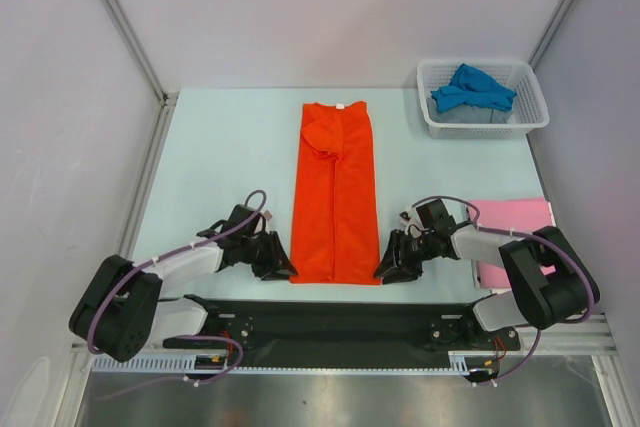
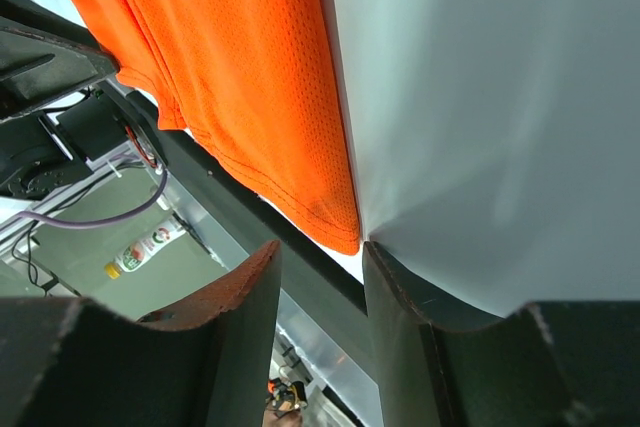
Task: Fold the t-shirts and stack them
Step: Fold the tshirt
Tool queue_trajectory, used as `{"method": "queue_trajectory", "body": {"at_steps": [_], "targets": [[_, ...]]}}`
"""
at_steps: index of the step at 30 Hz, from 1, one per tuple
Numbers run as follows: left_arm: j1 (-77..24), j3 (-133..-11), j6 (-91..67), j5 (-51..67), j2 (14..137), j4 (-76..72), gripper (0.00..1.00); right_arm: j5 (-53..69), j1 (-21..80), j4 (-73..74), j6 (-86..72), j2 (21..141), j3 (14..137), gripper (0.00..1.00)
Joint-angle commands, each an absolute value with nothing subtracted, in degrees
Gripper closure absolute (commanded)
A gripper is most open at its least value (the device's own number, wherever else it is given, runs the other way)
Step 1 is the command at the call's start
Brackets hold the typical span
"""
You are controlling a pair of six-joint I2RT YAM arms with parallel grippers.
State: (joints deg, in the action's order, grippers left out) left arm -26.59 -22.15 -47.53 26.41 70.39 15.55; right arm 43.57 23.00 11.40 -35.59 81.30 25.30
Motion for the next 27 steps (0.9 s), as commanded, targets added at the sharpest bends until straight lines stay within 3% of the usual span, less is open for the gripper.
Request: {"method": "queue_trajectory", "body": {"at_steps": [1, 6, 16, 18, 21, 27], "targets": [[-26.72, -19.07, -46.4, 20.74, 74.17, 18.11, 0.66, 38.5, 23.12, 12.39, -34.98, 82.97, 24.96, 0.55], [-26.81, -18.63, -46.58, 20.92, 74.09, 17.32, 0.72, 38.58, 23.29, 11.52, -35.42, 83.84, 24.96, 0.57], [-26.81, -17.67, -46.41, 21.27, 73.74, 16.53, 0.85, 38.67, 23.47, 9.49, -36.12, 84.99, 24.35, 0.7], [-26.81, -17.4, -46.41, 21.53, 73.3, 16.44, 0.92, 38.58, 23.38, 9.23, -36.3, 84.82, 24.26, 0.77], [-26.72, -17.23, -46.41, 21.8, 72.69, 16.43, 1.0, 38.67, 23.47, 8.88, -36.39, 84.47, 23.99, 0.97], [-28.82, -15.82, -48.86, 22.15, 68.91, 16.79, 1.0, 38.32, 23.55, 9.4, -37.0, 81.22, 21.89, 1.0]]}}
